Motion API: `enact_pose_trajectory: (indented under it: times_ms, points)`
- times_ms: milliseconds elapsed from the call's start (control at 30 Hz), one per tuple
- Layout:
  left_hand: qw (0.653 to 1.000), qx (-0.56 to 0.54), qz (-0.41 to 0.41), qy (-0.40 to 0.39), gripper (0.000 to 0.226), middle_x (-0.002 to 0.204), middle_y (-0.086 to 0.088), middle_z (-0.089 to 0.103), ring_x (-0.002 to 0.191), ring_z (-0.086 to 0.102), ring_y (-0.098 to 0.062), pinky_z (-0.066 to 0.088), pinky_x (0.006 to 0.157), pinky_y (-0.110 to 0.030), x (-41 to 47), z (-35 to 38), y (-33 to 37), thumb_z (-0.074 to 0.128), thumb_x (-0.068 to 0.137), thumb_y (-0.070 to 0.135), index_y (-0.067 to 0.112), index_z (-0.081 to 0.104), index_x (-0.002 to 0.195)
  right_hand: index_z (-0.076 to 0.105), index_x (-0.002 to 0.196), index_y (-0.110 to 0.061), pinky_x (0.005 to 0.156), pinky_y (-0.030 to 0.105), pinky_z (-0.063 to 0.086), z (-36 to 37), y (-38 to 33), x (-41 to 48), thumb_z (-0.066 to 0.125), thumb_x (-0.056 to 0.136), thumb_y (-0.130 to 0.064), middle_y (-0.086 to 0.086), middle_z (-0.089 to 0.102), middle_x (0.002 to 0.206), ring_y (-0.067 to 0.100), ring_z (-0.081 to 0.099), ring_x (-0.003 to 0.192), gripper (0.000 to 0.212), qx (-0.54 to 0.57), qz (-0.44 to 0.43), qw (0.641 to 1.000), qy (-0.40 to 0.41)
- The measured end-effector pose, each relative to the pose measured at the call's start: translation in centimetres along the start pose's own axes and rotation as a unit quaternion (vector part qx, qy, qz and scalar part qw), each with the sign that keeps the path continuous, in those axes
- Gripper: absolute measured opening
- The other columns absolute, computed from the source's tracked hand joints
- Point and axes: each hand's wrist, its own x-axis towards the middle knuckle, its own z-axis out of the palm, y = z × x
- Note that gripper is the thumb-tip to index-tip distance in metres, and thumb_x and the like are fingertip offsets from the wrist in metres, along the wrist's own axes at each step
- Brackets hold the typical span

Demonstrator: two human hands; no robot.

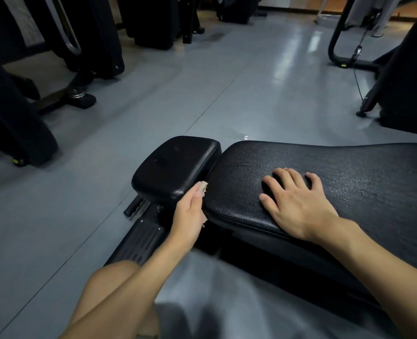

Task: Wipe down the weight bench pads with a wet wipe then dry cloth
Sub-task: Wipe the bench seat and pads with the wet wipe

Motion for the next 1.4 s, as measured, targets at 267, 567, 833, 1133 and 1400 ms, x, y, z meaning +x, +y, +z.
enact_pose_trajectory:
  times_ms: [267, 567, 833, 1133, 1400]
  points:
    - [0.989, 0.042, -0.059, -0.127, 0.04, 0.131, 0.003, 0.064, 0.126, 0.054, -0.013, 0.035, 0.114, -0.039, 6.7, 0.3, 1.5, 0.051, 0.096, 0.043, 0.018, 0.067, 0.122, 0.022, 0.147, -0.027, 0.118, 0.056, 0.007, 0.0, -0.1, 0.7, -0.011, 0.082, -0.059, 0.004, 0.018, 0.158, 0.02, 0.006, 0.15, 0.079, 0.0, -0.012, 1.0, -0.018]
    - [0.977, 0.172, -0.033, -0.124, 0.044, 0.121, -0.005, 0.068, 0.117, 0.061, -0.021, 0.041, 0.109, -0.046, 4.2, 0.3, 2.8, 0.039, 0.101, 0.046, 0.014, 0.064, 0.117, 0.028, 0.143, -0.033, 0.12, 0.046, 0.007, -0.7, 2.2, 2.5, -0.008, 0.077, -0.07, 0.002, 0.022, 0.158, 0.016, 0.01, 0.15, 0.084, 0.041, -0.1, 0.994, -0.027]
    - [0.949, 0.277, -0.029, -0.145, 0.044, 0.087, -0.015, 0.071, 0.08, 0.067, -0.024, 0.052, 0.092, -0.047, 12.3, 5.9, 6.5, 0.04, 0.103, 0.029, -0.004, 0.065, 0.089, 0.015, 0.153, -0.019, 0.118, 0.058, -0.007, -0.4, 1.7, 2.9, 0.011, 0.099, -0.059, 0.014, 0.001, 0.164, 0.026, -0.011, 0.152, 0.067, 0.05, -0.114, 0.99, -0.067]
    - [0.853, 0.451, 0.13, -0.229, 0.041, 0.137, -0.008, 0.049, 0.129, 0.044, -0.026, 0.034, 0.105, -0.038, 16.8, 9.0, 6.4, 0.027, 0.105, 0.04, 0.018, 0.051, 0.13, 0.047, 0.125, -0.025, 0.106, 0.056, 0.023, -1.0, 3.2, 5.3, 0.004, 0.087, -0.059, 0.005, 0.047, 0.137, 0.028, 0.038, 0.135, 0.067, 0.032, -0.102, 0.994, 0.02]
    - [0.776, 0.549, 0.19, -0.245, 0.049, 0.15, -0.012, 0.024, 0.136, 0.023, -0.033, 0.025, 0.109, -0.049, 18.9, 11.5, 7.8, 0.024, 0.102, 0.045, 0.038, 0.028, 0.151, 0.051, 0.143, -0.018, 0.112, 0.07, 0.016, 0.4, 4.6, 7.2, 0.024, 0.095, -0.052, 0.01, 0.042, 0.153, 0.04, 0.029, 0.145, 0.064, 0.018, 0.067, 0.997, -0.028]
